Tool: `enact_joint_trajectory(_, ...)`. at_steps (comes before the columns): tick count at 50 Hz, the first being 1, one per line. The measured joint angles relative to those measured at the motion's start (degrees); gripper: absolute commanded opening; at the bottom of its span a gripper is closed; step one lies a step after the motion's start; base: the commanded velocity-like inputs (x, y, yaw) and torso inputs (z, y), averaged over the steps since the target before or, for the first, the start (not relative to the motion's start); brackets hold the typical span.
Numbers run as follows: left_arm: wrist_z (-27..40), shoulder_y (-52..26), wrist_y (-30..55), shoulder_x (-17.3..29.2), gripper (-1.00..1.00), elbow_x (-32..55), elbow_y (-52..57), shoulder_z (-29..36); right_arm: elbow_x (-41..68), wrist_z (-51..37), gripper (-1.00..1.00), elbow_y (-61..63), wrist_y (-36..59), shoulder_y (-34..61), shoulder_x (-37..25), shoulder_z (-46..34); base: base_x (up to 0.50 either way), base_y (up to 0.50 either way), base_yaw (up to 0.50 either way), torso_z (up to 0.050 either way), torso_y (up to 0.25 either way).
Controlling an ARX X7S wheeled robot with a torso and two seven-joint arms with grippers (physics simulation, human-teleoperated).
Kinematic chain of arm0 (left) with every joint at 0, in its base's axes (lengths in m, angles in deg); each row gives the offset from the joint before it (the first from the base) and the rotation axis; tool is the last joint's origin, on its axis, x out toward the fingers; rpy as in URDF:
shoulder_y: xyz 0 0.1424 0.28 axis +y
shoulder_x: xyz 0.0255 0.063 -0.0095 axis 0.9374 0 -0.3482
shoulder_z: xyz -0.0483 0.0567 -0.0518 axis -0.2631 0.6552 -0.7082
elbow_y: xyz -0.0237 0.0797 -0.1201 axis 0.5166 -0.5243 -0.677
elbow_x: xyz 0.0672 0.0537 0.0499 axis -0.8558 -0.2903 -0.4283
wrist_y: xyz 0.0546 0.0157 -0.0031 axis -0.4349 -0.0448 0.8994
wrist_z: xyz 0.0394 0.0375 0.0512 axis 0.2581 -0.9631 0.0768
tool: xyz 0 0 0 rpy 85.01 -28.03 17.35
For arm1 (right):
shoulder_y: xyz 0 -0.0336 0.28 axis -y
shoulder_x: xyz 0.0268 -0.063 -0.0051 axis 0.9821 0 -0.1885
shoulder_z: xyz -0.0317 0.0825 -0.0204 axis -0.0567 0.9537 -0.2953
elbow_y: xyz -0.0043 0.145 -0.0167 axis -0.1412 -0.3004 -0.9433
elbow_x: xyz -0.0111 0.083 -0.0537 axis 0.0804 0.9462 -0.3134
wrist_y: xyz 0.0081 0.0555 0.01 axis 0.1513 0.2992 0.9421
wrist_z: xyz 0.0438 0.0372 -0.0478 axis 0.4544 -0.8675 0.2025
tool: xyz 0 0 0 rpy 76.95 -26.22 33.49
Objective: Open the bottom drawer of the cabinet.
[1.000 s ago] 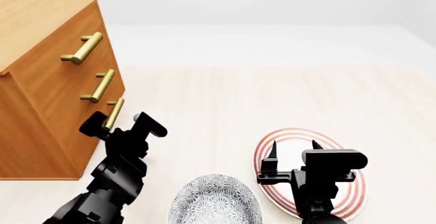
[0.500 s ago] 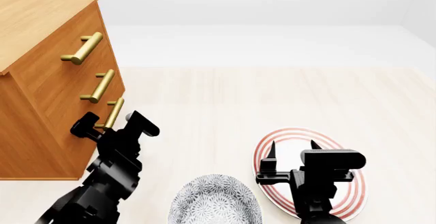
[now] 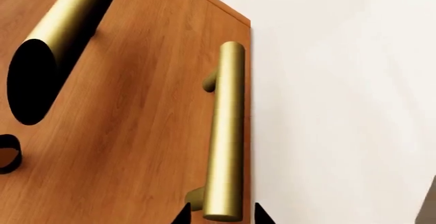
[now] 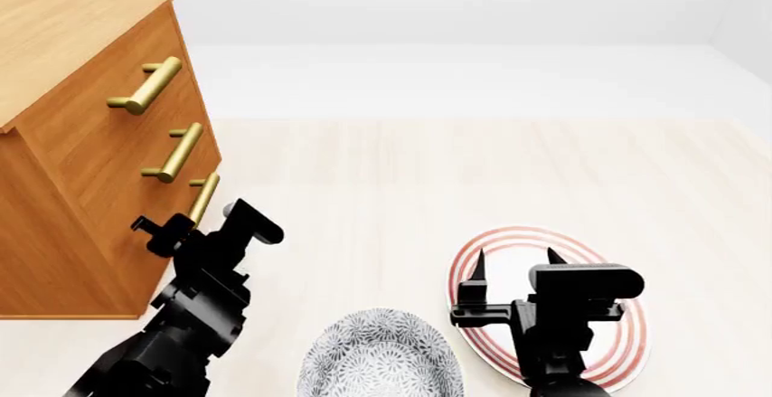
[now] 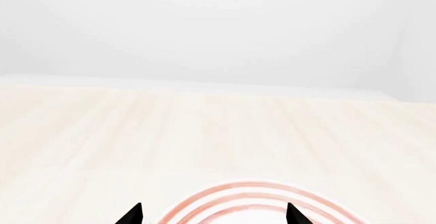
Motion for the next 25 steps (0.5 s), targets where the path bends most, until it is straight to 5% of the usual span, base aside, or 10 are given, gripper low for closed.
enact_joint_trajectory(25, 0.09, -0.43, 3.09, -1.72, -1.00, -1.79, -0.01, 0.93, 0.52, -0.54, 1.00, -0.20, -0.38, -0.03, -0.44, -0.51, 0.00, 0.00, 0.00, 0.000, 0.000)
